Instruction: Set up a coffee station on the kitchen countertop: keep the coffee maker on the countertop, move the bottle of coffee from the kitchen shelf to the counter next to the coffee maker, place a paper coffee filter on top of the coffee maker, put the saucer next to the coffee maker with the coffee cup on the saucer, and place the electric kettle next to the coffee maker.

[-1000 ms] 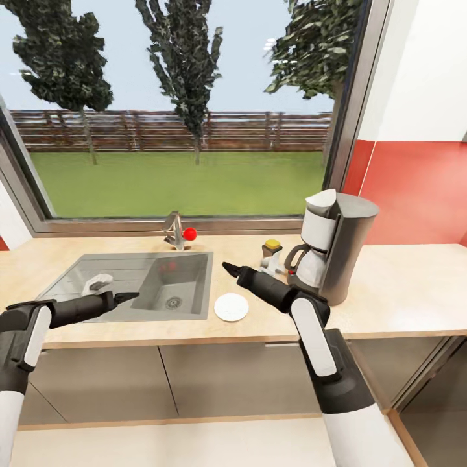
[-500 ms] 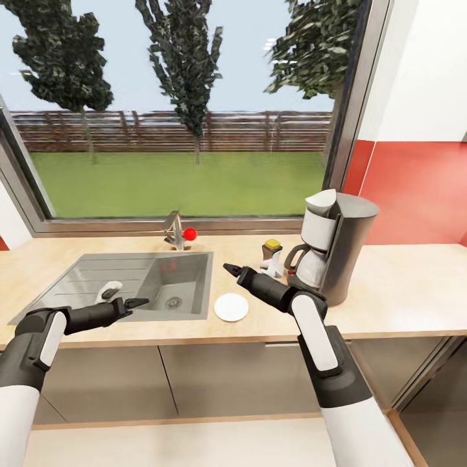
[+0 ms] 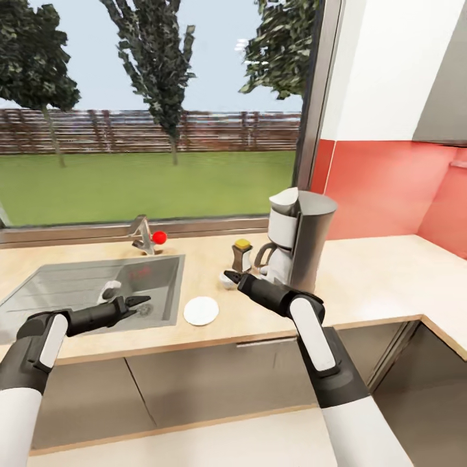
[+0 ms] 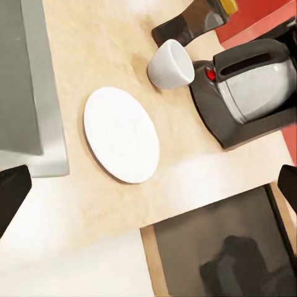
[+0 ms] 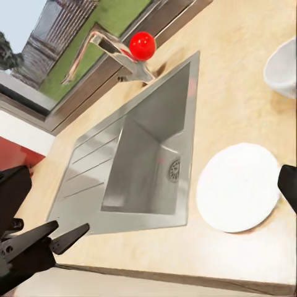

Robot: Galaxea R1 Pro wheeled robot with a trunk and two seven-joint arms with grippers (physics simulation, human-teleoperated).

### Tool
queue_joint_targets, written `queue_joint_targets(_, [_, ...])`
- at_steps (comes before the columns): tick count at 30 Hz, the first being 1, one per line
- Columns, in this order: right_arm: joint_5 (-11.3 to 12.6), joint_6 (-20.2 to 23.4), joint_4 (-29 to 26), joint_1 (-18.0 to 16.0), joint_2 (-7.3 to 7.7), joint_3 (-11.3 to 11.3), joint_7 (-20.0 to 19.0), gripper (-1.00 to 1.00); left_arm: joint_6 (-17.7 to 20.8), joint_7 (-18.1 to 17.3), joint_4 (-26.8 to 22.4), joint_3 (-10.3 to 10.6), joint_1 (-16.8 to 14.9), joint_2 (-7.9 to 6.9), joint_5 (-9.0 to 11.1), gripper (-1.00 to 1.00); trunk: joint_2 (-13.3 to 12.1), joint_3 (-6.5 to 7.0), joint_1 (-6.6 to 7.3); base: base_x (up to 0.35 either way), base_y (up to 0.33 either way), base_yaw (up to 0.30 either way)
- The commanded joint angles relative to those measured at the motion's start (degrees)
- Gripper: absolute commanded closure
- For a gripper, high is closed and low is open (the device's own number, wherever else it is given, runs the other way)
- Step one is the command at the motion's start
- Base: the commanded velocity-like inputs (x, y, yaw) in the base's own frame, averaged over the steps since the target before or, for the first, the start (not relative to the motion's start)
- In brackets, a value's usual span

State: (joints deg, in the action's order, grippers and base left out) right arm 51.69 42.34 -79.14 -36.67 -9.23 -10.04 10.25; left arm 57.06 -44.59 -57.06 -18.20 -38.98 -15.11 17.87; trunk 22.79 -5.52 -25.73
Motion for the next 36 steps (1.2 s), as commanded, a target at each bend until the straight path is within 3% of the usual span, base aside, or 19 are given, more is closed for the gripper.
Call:
queue_joint_targets(1, [0.60,0.11,-0.01,-0.06,-0.01,-0.04,0.56,-1.00,0.19,-0.30,0.02,-0.09,-0.05,0.33,-0.24,-1.00,0.13,-0.13,-0.05,0.160,-0.237,-0.140])
queue_joint_targets(4, [0.59,0.11,0.42,-0.06,-0.01,-0.06,0.50,-1.00,0.17,-0.16,0.09,-0.01,-0.03,0.91,-0.36,-1.00,0.13,-0.13,-0.05,0.209,-0.210,-0.055])
queue_joint_targets(8, [0.67,0.11,3.46,-0.06,0.00,-0.08,0.20,-1.00,0.16,-0.07,0.12,0.08,0.08,1.03,-0.52,-1.00,0.13,-0.13,-0.05,0.226,-0.178,-0.013])
queue_joint_targets(16, [0.83,0.11,4.54,-0.06,-0.08,-0.53,0.12,-1.00,0.09,0.21,0.24,0.17,0.26,0.95,-0.67,-1.00,0.13,-0.13,-0.05,0.049,-0.030,-0.001])
queue_joint_targets(25, [1.19,-0.05,7.02,-0.06,-0.20,-6.23,-0.03,-1.00,0.13,0.85,0.20,0.23,1.06,0.64,-0.67,-1.00,0.13,-0.13,-0.05,0.002,-0.001,0.000])
queue_joint_targets(36, [1.30,-0.16,8.70,-0.06,-0.30,-6.76,-0.18,-1.00,0.00,0.90,0.19,0.54,3.71,0.76,-0.87,-1.00,0.13,-0.13,-0.05,0.006,-0.001,0.000])
